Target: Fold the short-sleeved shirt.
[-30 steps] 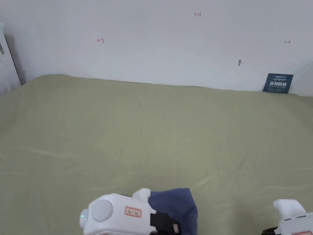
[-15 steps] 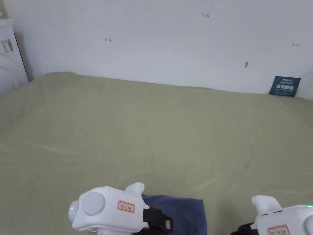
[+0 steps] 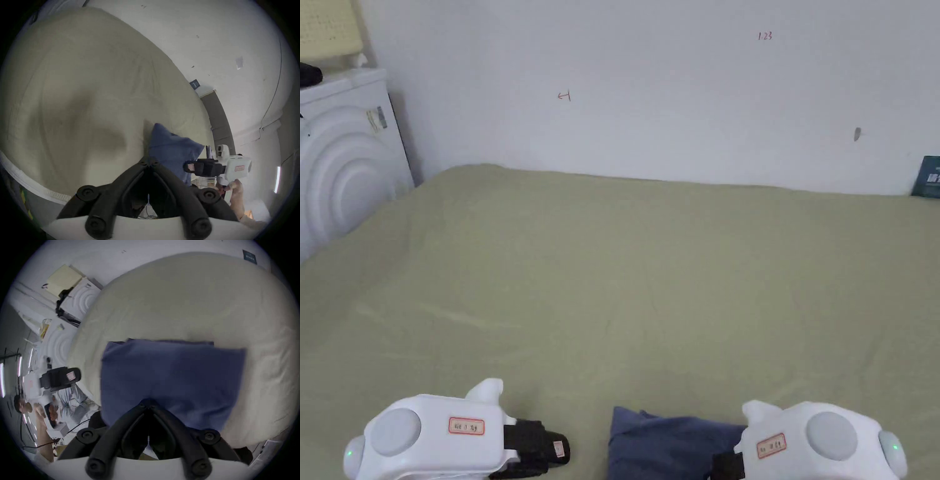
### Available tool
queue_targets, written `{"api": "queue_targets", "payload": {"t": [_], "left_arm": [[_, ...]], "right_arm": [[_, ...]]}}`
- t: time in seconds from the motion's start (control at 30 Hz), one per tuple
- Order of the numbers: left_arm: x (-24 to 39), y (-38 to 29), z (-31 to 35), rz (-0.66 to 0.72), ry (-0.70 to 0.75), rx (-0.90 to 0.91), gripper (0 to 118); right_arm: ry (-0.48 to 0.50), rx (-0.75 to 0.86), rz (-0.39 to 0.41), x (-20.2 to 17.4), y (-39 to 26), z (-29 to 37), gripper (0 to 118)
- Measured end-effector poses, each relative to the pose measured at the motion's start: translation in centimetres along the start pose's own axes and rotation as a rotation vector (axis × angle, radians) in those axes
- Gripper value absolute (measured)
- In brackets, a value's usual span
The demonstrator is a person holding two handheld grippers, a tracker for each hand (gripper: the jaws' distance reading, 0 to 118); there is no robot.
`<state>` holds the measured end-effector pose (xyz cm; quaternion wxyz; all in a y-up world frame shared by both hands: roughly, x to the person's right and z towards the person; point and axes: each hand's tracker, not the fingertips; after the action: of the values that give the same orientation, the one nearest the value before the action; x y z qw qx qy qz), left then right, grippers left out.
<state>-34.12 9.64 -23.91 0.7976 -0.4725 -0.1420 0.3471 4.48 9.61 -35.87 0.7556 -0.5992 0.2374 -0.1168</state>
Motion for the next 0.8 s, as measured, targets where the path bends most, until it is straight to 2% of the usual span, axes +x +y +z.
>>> {"api": "queue_targets", "payload": {"t": [0.03, 0.13, 0.17, 0.2, 0.27, 0.3, 0.33, 0.47, 0.63, 0.7, 0.8], "left_arm": [[-0.3, -0.2, -0.2, 0.003, 0.004, -0.012, 0], [-1.0, -0.6, -0.9, 0.005, -0.022, -0.044, 1], [-1.1, -0.6, -1.2, -0.001, -0.055, -0.053, 5], [-1.2, -0.6, -1.6, -0.002, -0.090, -0.065, 16], [-1.1, -0.2, -2.5, -0.001, -0.150, -0.091, 71], [-0.9, -0.1, -3.1, 0.002, -0.171, -0.098, 94], [-0.7, -0.1, -3.7, -0.002, -0.200, -0.105, 107], [-0.1, 0.1, -6.3, 0.016, -0.335, -0.120, 107], [1.1, -0.1, -10.0, -0.007, -0.246, -0.202, 108], [1.0, -0.4, -10.2, -0.019, -0.272, -0.173, 114], [0.3, -0.5, -10.3, -0.003, -0.310, -0.172, 114]], "right_arm": [[0.002, 0.009, -0.002, 0.9, -0.2, -0.8, 0], [0.082, 0.061, -0.113, 2.5, -0.9, -1.2, 0], [0.071, 0.057, -0.103, 2.4, -1.2, -0.9, 0], [0.056, 0.058, -0.073, 1.8, -1.1, -0.8, 0], [0.008, 0.059, 0.007, 1.0, -1.1, -0.8, 0], [0.000, 0.059, 0.010, 0.8, -1.1, -0.8, 0], [-0.001, 0.058, 0.010, 0.7, -1.0, -0.8, 0], [0.023, 0.064, -0.010, 1.3, -1.2, -0.7, 0], [0.027, 0.061, -0.029, 1.4, -1.2, -0.8, 0], [0.015, 0.061, -0.023, 1.1, -1.1, -0.9, 0], [0.008, 0.062, -0.016, 1.0, -1.1, -0.9, 0]]}}
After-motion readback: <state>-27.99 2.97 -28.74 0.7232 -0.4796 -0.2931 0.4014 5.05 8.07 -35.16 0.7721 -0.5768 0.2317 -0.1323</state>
